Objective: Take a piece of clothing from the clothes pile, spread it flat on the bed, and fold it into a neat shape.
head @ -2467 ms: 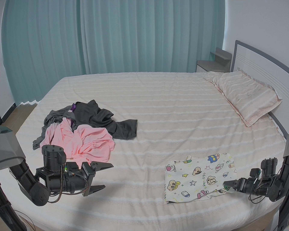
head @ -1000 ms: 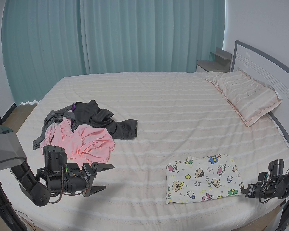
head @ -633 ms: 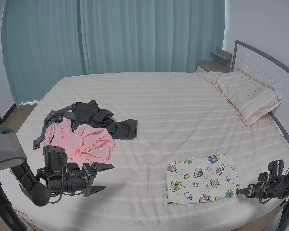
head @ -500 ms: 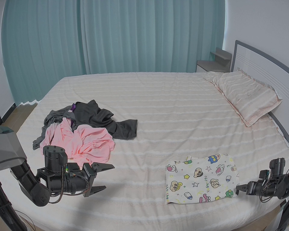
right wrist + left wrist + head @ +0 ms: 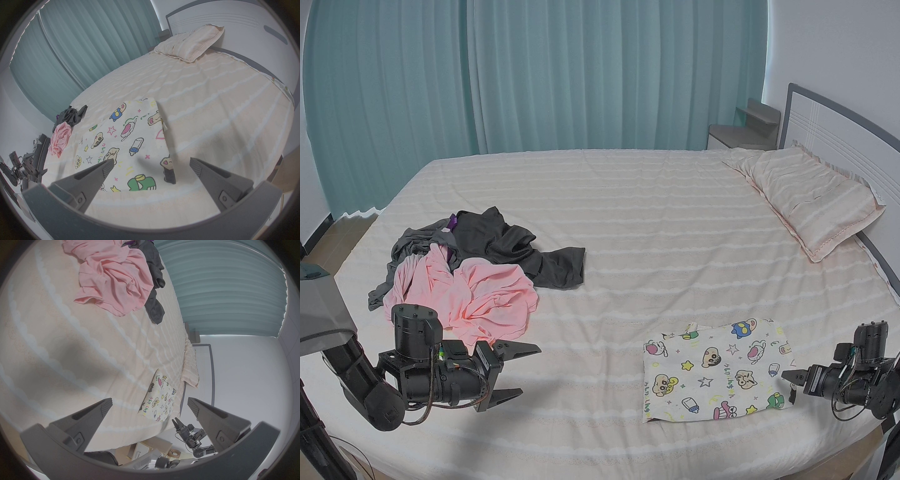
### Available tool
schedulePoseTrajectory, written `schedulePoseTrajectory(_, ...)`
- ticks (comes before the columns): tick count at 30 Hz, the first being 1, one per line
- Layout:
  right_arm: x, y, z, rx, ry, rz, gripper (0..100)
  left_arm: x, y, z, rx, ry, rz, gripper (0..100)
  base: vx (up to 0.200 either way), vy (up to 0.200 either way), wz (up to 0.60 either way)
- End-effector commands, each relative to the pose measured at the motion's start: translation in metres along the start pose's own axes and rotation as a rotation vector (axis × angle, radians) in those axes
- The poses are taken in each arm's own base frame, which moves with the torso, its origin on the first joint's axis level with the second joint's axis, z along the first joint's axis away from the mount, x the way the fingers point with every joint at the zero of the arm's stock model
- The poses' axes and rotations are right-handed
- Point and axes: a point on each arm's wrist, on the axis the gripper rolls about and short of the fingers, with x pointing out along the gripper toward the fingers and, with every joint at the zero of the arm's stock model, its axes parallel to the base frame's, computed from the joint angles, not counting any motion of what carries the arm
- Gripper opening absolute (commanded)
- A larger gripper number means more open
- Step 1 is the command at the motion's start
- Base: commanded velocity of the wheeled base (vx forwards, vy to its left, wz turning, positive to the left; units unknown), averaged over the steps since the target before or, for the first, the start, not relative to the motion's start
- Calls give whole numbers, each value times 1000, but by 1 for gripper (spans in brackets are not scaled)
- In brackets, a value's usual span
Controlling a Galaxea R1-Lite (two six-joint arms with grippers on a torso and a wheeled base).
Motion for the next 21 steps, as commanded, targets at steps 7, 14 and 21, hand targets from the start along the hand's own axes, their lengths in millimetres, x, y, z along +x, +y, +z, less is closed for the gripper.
schedulePoseTrajectory(7,-6,2,-3,-5,-1,8,100,0,0,-2,8,-4,-7,100,0,0,0)
schedulePoseTrajectory(14,-6,2,-2,-8,-13,11,100,4,-3,-8,26,21,-11,100,0,-57,0)
schedulePoseTrajectory(21,-6,2,0,-8,-21,16,100,5,-4,-9,30,27,-13,100,0,-200,0)
